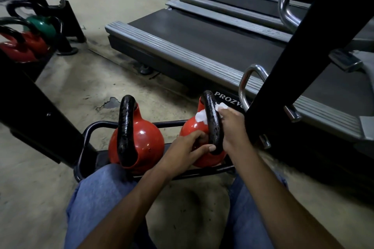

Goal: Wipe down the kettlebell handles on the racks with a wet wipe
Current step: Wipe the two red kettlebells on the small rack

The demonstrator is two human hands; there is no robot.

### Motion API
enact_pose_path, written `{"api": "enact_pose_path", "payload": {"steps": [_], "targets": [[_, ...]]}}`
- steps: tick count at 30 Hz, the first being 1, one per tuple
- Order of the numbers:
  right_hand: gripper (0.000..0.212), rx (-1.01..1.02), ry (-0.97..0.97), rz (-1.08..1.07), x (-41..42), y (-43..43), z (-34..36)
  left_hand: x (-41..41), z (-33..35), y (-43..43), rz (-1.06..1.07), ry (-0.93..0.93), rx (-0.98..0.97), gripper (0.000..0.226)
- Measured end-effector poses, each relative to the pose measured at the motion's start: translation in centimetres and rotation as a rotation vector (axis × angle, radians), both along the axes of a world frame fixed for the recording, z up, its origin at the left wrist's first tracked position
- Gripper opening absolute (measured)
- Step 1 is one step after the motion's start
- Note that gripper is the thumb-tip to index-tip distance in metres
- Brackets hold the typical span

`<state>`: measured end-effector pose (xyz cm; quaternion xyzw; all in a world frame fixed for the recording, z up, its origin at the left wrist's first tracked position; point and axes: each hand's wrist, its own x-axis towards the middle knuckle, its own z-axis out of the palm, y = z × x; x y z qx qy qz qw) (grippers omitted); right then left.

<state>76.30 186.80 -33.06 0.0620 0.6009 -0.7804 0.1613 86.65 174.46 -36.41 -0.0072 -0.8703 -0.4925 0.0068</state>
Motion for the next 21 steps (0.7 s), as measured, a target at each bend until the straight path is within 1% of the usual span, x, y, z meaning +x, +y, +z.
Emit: {"api": "enact_pose_path", "payload": {"steps": [1,2,3,4,6,7,8,9,10,11,12,13,15,17,18,21], "targets": [[0.021,0.247,0.171,-0.061,0.0,0.0,-0.6,0.0,0.1,-0.1,-0.005,-0.013,0.0,0.029],[0.022,0.451,0.316,-0.079,-0.2,-0.2,-0.8,-0.1,0.2,-0.1,-0.009,-0.02,-0.003,0.027],[0.024,0.604,0.453,-0.066,-0.5,-0.3,-0.6,0.0,0.2,-0.1,-0.01,-0.021,-0.004,0.026],[0.027,0.71,0.624,-0.028,-0.8,-0.3,0.0,0.1,0.1,0.0,-0.006,-0.016,0.002,0.025],[0.027,0.819,0.941,0.168,-1.0,-0.5,0.9,0.3,0.0,0.2,0.017,0.021,0.033,0.022],[0.024,0.93,1.065,0.307,-0.8,-0.5,1.1,0.4,-0.3,0.3,0.024,0.047,0.059,0.021],[0.025,1.102,1.184,0.428,-0.5,-0.3,0.8,0.6,-0.7,0.4,0.023,0.068,0.088,0.022],[0.033,1.278,1.296,0.505,0.1,0.0,0.5,0.8,-1.0,0.4,0.015,0.079,0.102,0.023],[0.043,1.386,1.36,0.566,0.7,0.5,0.0,0.9,-1.3,0.4,0.003,0.08,0.096,0.023],[0.05,1.404,1.378,0.597,1.4,1.2,-0.1,1.1,-1.4,0.4,-0.009,0.076,0.078,0.025],[0.052,1.364,1.369,0.581,1.9,1.8,-0.3,1.1,-1.6,0.3,-0.016,0.083,0.064,0.028],[0.05,1.285,1.353,0.521,2.2,2.3,-0.5,1.1,-1.5,0.3,-0.019,0.093,0.059,0.031],[0.035,1.099,1.29,0.312,2.4,2.7,-0.8,0.9,-1.3,0.3,-0.016,0.096,0.079,0.034],[0.022,0.939,1.134,0.13,2.4,2.3,-1.2,0.8,-1.0,0.3,-0.014,0.081,0.096,0.034],[0.022,0.882,1.043,0.062,2.6,2.0,-1.2,0.8,-1.1,0.3,-0.015,0.079,0.097,0.034],[0.035,0.805,0.741,-0.087,3.6,1.4,-1.1,0.9,-1.4,0.2,-0.022,0.089,0.071,0.033]]}}
